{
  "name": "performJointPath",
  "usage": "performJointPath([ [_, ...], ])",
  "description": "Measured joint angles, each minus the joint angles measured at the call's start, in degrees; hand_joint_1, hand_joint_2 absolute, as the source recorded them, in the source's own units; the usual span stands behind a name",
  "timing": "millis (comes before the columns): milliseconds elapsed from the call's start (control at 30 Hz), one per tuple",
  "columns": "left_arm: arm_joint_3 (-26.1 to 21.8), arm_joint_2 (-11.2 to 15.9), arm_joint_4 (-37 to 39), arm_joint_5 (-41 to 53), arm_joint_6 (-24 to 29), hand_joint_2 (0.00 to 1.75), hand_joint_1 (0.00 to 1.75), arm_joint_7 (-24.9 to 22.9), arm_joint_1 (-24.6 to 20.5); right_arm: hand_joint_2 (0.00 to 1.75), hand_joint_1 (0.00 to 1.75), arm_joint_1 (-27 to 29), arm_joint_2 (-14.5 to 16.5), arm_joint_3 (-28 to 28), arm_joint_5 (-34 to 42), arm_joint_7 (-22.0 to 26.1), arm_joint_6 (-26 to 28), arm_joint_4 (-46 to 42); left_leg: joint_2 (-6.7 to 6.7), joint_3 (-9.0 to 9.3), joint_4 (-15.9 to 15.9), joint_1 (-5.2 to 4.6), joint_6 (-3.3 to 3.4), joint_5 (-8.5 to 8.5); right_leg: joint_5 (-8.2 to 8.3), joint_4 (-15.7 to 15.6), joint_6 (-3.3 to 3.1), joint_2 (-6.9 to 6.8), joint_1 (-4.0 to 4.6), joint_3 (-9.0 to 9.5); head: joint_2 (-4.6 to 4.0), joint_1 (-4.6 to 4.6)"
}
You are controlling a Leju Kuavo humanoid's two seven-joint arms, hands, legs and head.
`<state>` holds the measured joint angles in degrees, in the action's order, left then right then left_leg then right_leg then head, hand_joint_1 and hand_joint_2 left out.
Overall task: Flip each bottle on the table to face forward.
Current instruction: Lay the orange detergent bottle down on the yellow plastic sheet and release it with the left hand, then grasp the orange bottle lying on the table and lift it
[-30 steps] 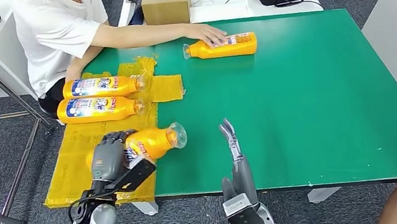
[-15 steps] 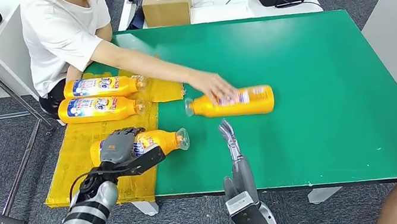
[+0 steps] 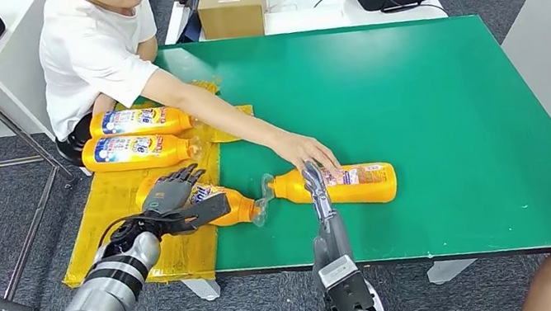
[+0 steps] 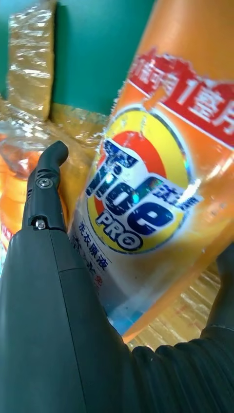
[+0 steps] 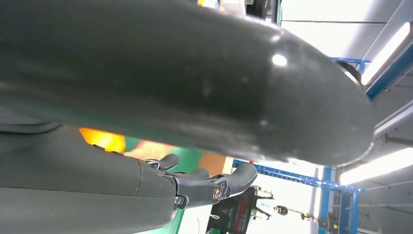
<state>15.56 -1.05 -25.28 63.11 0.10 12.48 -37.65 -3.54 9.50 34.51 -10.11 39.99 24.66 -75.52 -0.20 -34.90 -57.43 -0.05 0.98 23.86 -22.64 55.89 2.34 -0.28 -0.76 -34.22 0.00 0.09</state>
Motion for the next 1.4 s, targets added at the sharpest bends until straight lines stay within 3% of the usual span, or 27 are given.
performJointPath([
  [167, -0.03, 0.77, 0.60, -3.30, -2.41, 1.75, 0.00, 4.18, -0.65, 0.00, 0.00, -0.25, 0.13, -0.17, 0.30, 0.01, 0.03, 0.01, 0.01, 0.15, 0.00, 0.00, -0.01, 0.01, -0.01, 0.00, -0.01, 0.01, 0.00, 0.10, 0.00, -0.01],
  [300, -2.72, 0.60, -0.60, -12.08, -3.48, 1.75, 0.00, 10.47, 0.33, 0.00, 0.00, -0.25, 0.10, -0.22, 0.82, 0.01, 0.72, 0.01, 0.02, 0.14, 0.00, 0.00, -0.01, 0.00, 0.00, 0.00, -0.01, 0.01, 0.00, 0.06, 0.00, -0.01],
  [567, -7.36, -0.79, -13.55, -29.60, -12.02, 1.75, 0.00, 15.81, 6.61, 0.00, 0.00, -0.24, -0.27, -0.10, 0.46, 0.01, 3.99, 0.00, 0.03, -0.15, -0.03, -0.01, 0.01, -0.02, 0.01, 0.00, 0.01, 0.01, -0.01, -0.17, 0.00, 0.00],
  [700, -7.33, -0.35, -22.68, -36.17, -13.53, 1.75, 0.00, 16.38, 9.91, 1.75, 0.00, -0.23, -0.99, -0.06, -1.50, 0.01, 8.77, 0.00, 0.03, -0.27, -0.03, -0.01, 0.01, -0.02, 0.01, 0.00, 0.01, 0.01, 0.00, -0.31, 0.00, 0.00],
  [867, -7.33, -0.31, -37.14, -50.13, -14.47, 1.75, 0.00, 15.44, 14.56, 1.75, 0.00, -0.32, -2.92, 0.15, -5.66, 0.01, 14.25, 0.00, 0.02, -0.38, -0.03, 0.00, 0.01, -0.01, 0.00, 0.00, 0.00, 0.01, 0.00, -0.42, 0.00, 0.01],
  [1033, -7.90, -1.49, -49.12, -59.79, -12.38, 1.75, 0.00, 14.44, 18.81, 1.75, 0.00, -0.71, -4.74, -1.21, -12.76, -0.54, 14.57, 0.41, 0.01, -0.43, -0.03, -0.01, 0.02, 0.00, 0.00, -0.01, 0.01, 0.01, -0.01, -0.45, 0.00, 0.01],
  [1200, -9.74, -2.42, -57.72, -69.78, -11.63, 1.75, 0.00, 13.74, 23.42, 1.75, 0.00, -1.95, -6.61, -6.84, -38.60, -10.71, 13.77, 6.05, 0.01, -0.43, -0.04, -0.02, 0.02, 0.01, 0.00, -0.03, 0.01, 0.01, -0.01, -0.47, 0.00, -0.02],
  [1400, -11.03, -3.20, -64.06, -71.81, -11.35, 1.75, 0.00, 13.76, 28.28, 1.75, 0.00, -3.10, -9.55, -12.28, -48.13, -16.23, 11.99, 10.33, -0.01, -0.46, -0.04, -0.03, 0.03, 0.01, 0.00, -0.03, 0.02, -0.01, -0.02, -0.46, 0.00, -0.01],
])
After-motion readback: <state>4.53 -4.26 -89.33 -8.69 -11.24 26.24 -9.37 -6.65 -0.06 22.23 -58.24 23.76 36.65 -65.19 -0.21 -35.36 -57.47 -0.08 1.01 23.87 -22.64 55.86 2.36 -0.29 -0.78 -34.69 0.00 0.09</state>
